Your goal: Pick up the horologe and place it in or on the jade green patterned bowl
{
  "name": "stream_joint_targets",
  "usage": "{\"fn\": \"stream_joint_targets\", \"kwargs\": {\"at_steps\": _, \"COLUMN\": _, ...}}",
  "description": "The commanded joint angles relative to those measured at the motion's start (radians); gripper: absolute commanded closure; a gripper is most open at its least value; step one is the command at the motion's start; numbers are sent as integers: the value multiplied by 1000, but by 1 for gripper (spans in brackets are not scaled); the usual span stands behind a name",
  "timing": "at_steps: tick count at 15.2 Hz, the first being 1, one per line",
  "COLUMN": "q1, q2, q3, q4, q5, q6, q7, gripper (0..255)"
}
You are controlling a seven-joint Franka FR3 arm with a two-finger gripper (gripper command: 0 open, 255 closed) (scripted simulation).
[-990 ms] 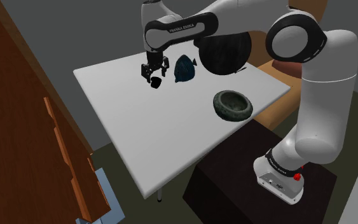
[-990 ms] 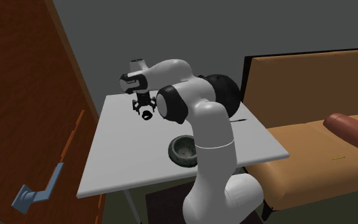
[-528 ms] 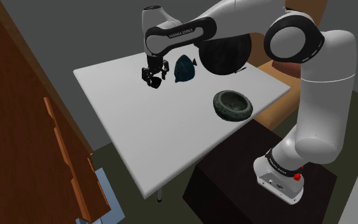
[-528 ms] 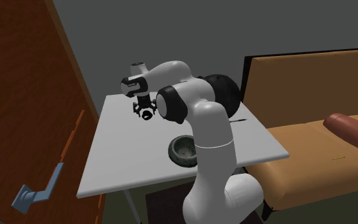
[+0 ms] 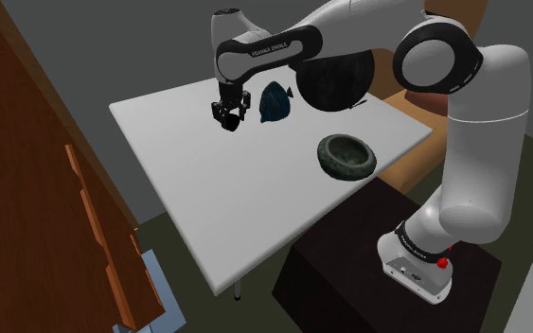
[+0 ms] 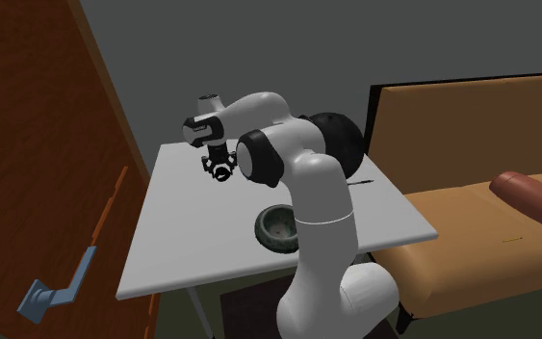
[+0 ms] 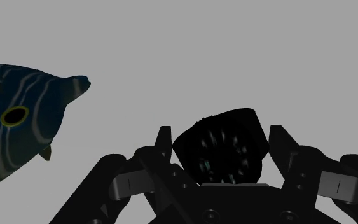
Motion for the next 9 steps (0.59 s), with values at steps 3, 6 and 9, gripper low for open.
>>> {"fn": "stream_joint_targets", "kwargs": {"at_steps": 3, "q1": 0, "q2": 0, "q3": 0, "q4": 0, "q5": 0, "q6": 0, "q7": 0, "gripper": 255}}
{"fn": "stream_joint_targets", "kwargs": {"at_steps": 6, "q1": 0, "q2": -5, "q3": 1, "q4": 6, "q5": 1, "q6": -11, "q7": -1, "gripper": 255}}
{"fn": "stream_joint_targets", "kwargs": {"at_steps": 9, "q1": 0, "q2": -18, "q3": 2, "q4": 26, "q5": 4, "q6": -44, "q7": -3, "gripper": 255}}
